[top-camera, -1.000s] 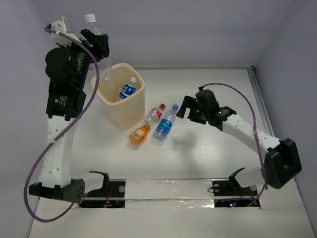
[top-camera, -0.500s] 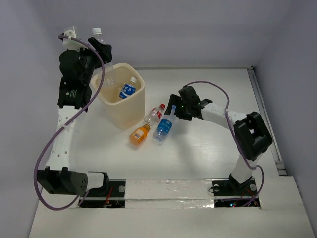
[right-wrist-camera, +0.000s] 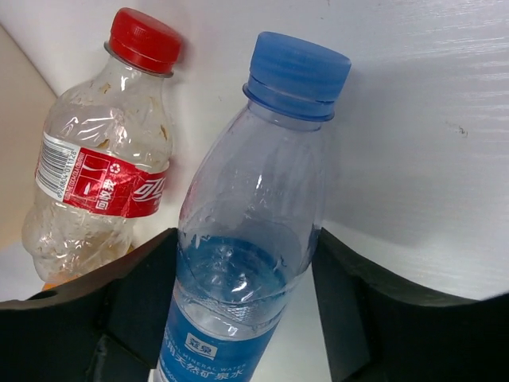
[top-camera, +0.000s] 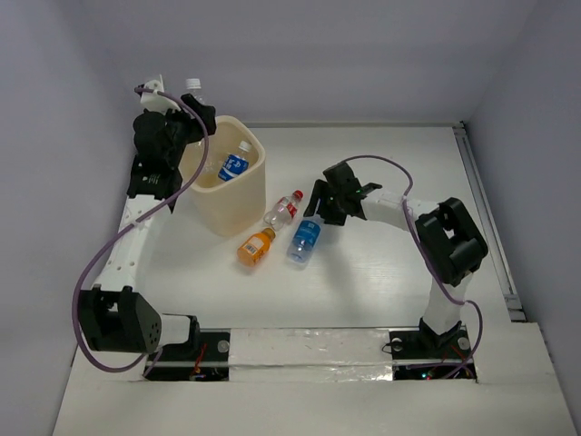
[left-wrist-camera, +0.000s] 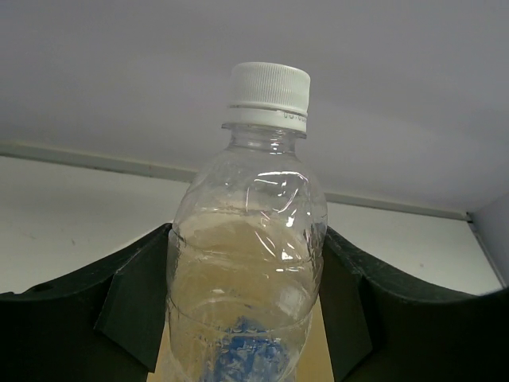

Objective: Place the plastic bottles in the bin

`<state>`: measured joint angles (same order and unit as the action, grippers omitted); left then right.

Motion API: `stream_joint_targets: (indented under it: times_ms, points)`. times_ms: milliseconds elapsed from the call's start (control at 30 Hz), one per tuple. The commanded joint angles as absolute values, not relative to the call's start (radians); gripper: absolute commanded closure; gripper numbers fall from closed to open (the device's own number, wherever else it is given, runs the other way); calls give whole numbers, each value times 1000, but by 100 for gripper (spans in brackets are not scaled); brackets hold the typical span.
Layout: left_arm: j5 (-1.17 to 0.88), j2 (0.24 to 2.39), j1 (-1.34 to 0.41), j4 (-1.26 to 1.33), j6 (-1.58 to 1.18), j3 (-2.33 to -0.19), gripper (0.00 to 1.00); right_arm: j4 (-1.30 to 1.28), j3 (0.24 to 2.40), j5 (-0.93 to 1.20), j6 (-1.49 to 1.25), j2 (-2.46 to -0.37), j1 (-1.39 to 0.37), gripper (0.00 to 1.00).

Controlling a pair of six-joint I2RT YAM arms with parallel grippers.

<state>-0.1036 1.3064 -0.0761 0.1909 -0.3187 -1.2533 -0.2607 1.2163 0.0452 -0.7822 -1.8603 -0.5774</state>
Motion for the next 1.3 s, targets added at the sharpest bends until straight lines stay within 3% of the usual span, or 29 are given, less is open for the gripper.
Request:
stream_joint_targets:
  times_ms: [0, 100, 300, 467, 567, 833, 1133, 1267]
  points:
    - [-112, 1289, -67, 301, -287, -1213, 44, -241, 1235, 37, -802, -1859, -584, 34]
    - [-110, 1270, -67, 307, -281, -1174, 32, -233, 1192, 6, -804, -1790, -584, 41]
    - [-106, 1224, -67, 256, -282, -1183, 11, -251, 1124, -87, -769, -1472, -584, 45]
    - [-135, 1160, -67, 192, -357, -1232, 11, -268, 1271, -89, -753, -1322, -597, 48]
    - [-181, 1118, -67, 181, -452, -1223, 16, -232, 1415, -116, -741, -1325, -640, 48]
    - [-219, 937, -67, 155, -655, -1140, 41, -158, 1927, -288, -599, -1626, -808, 49]
    - [-183, 897, -77, 31, -661, -1248, 44, -261, 2514, -488, -382, -2185, -949, 49]
    - [-170, 902, -86, 9, -646, -1278, 44, -289, 2524, -592, -206, -2287, -1020, 48]
